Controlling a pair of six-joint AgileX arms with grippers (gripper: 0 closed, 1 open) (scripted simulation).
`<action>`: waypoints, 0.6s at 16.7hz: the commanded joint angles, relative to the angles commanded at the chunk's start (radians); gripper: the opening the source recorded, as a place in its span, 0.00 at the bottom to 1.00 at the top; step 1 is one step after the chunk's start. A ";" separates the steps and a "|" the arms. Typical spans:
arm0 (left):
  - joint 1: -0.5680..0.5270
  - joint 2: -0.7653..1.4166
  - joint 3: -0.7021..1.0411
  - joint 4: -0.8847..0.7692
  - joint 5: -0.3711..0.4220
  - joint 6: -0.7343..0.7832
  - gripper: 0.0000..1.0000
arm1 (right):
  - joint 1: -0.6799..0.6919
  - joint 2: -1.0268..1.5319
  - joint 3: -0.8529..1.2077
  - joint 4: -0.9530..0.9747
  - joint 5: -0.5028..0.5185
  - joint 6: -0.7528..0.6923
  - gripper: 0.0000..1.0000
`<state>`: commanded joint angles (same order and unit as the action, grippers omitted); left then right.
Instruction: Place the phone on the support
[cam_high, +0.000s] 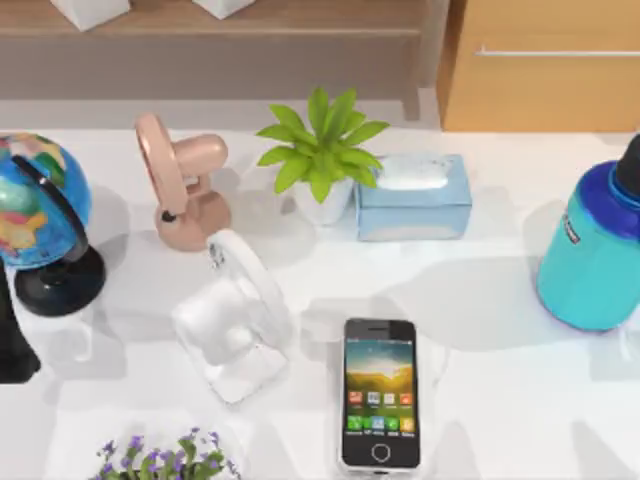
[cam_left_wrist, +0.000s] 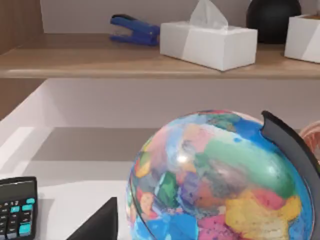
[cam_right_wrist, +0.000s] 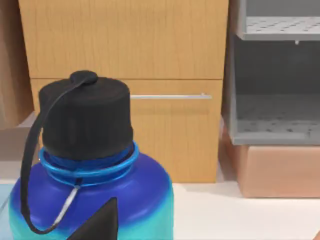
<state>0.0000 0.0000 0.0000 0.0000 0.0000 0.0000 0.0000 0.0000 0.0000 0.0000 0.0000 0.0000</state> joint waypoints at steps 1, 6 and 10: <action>0.000 0.000 0.000 0.000 0.000 0.000 1.00 | 0.000 0.000 0.000 0.000 0.000 0.000 1.00; 0.000 0.000 0.000 0.000 0.000 0.000 1.00 | 0.067 0.103 0.092 -0.100 -0.007 0.041 1.00; 0.000 0.000 0.000 0.000 0.000 0.000 1.00 | 0.210 0.377 0.296 -0.320 -0.011 0.140 1.00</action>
<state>0.0000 0.0000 0.0000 0.0000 0.0000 0.0000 0.2100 0.3766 0.2963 -0.3199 -0.0106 0.1403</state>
